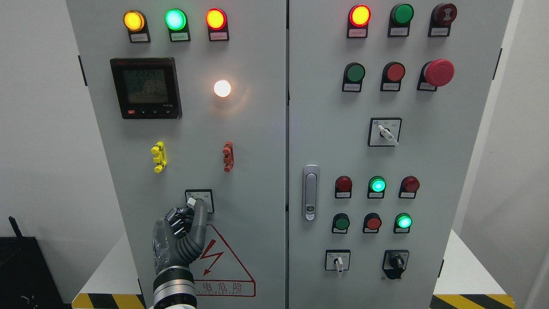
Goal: Turn on light switch 1
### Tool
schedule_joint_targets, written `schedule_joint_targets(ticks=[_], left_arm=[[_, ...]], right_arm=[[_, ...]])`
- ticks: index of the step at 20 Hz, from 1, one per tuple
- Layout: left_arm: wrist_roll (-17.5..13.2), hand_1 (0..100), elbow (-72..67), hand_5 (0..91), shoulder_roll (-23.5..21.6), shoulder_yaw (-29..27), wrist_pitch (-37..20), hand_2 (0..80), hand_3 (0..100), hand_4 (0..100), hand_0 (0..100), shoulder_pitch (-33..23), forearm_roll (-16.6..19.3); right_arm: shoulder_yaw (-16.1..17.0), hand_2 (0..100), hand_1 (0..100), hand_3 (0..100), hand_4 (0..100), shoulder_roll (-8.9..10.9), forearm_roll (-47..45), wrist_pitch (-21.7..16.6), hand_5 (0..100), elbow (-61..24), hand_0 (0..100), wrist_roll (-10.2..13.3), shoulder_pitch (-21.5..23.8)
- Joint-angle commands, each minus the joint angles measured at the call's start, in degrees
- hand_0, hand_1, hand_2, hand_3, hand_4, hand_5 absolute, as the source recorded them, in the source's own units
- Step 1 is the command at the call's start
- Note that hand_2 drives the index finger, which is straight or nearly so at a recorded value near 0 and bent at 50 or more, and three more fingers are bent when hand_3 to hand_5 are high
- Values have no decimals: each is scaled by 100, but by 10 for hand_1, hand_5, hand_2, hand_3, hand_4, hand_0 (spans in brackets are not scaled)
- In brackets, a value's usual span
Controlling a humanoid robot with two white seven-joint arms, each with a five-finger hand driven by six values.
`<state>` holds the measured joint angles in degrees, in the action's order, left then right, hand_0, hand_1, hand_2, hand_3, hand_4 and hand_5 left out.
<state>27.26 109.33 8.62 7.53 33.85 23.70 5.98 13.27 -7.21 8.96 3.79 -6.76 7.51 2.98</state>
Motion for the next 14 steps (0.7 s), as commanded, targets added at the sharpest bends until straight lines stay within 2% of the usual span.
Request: schedule_joint_targets(ticks=[1,5,14], left_arm=[[-2,463,0,862,-1,3,-1,610,917,952,326,3,0],[7,464,0,862,-1,3,-9,610,917,952,272,-6,0],[7,473,71,862,-10,29,-53,610,918,952,246,-138,-9]], right_arm=[[0,0,0,0,0,0,0,-1,0,0,502,-4,1],[0,0,0,0,0,0,0,-1,0,0,502,-4,1],[0,0,0,0,0,0,0,-1,0,0,502,-4,1]])
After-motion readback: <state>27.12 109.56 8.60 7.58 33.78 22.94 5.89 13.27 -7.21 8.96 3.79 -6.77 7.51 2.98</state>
